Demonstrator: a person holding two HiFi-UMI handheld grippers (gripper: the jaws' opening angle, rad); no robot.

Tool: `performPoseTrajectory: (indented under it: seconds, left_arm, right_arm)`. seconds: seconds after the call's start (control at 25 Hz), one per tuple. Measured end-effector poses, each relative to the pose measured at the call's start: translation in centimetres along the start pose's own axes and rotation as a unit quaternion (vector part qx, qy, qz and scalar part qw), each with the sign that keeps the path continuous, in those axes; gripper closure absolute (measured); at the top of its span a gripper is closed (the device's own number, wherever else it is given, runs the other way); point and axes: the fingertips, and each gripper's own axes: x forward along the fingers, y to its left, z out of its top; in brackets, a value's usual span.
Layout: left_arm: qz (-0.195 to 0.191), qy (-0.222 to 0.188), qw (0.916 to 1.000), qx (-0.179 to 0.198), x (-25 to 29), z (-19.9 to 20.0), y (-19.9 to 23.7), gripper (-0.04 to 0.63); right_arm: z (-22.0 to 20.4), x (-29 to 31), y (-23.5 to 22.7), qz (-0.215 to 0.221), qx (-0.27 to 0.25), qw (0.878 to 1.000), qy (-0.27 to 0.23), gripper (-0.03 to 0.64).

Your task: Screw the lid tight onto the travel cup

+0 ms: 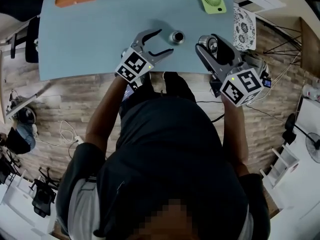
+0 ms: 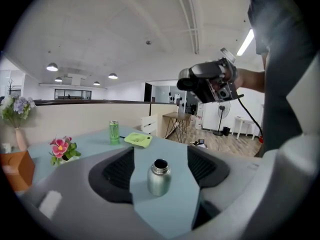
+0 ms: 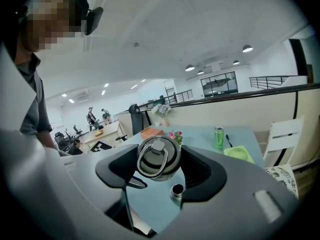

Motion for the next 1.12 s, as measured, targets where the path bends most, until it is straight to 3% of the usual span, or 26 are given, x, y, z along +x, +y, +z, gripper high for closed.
performPoseTrajectory:
  seconds: [0.2,0.48,1.12]
  left_arm:
    - [0.007,0.006,0.9999,0.012,2.3,-1.9,0.4,0.232]
    - [0.001,0.049,0.9987,0.01,5.0,-5.5,0.2,0.209]
    - [-0.003,0.068,0.9976,0.013,10.2,-9.9,0.6,0.192]
  right_arm:
    - [-2.5,2.3,-1.0,0.009,-0.019,0.999,0.033,0.351]
    - [-6.4,5.5,-1.8,0.026,-0.044,0.995,0.086,0.351]
    - [-13.7,10.5,-4.1,0.058,-0.095,0.979,0.169,0.351]
